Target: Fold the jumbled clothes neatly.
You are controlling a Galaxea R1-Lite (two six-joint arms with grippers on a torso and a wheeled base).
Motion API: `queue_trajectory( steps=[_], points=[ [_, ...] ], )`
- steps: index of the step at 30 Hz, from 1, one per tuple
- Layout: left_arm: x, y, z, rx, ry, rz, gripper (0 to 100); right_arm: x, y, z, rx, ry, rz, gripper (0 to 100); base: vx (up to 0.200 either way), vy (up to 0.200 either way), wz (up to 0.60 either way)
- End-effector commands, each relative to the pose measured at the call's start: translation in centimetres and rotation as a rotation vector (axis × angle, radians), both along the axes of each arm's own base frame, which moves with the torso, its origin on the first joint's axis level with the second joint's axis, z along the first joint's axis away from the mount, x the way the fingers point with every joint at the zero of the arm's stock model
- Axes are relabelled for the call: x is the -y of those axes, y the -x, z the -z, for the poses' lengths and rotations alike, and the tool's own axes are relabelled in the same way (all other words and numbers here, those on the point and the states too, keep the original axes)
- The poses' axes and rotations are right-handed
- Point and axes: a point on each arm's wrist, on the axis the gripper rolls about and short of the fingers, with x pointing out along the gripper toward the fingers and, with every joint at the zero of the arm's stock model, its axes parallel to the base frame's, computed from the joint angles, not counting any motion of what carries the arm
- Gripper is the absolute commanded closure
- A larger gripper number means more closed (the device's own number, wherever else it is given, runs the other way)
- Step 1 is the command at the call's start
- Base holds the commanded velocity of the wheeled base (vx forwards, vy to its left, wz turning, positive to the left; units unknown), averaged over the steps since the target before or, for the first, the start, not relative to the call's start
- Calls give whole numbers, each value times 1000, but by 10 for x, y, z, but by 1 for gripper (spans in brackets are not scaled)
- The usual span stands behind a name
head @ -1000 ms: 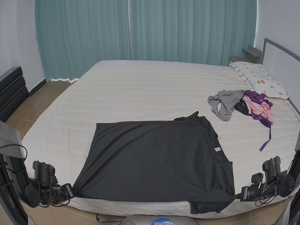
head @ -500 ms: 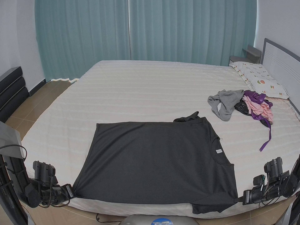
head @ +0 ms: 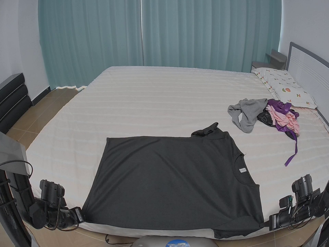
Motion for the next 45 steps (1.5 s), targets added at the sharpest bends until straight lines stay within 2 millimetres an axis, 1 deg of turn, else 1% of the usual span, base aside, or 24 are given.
queue_trajectory(
  steps=[1, 8, 19, 25, 30, 35, 37, 40, 45],
  points=[
    [0, 7, -4, -9, 0, 7, 100, 0, 7, -2, -5, 8, -17, 100, 0, 0, 0],
    [-2, 16, -6, -63, -69, 50, 100, 1, 12, -4, -16, 16, -32, 100, 0, 0, 0],
    [-2, 23, -8, -103, -91, 91, 100, 1, 20, -7, -30, 36, -75, 100, 0, 0, 0],
    [-2, 28, -13, -115, -93, 102, 100, 1, 24, -11, -24, 50, -76, 100, 0, 0, 0],
    [-3, 35, -15, -153, -120, 147, 100, -2, 28, -11, -46, 79, -113, 100, 0, 0, 0],
    [-2, 38, -21, -133, -121, 151, 100, -2, 29, -14, -23, 78, -114, 100, 0, 0, 0],
    [-2, 38, -22, -126, -120, 151, 100, -2, 29, -15, -11, 77, -112, 100, 0, 0, 0],
    [-2, 36, -22, -110, -121, 148, 100, -2, 26, -22, 55, 71, -96, 100, 0, 0, 0],
    [-2, 24, -26, -44, -117, 130, 100, -1, 14, -33, 129, 58, -58, 100, 0, 0, 0]
  ],
)
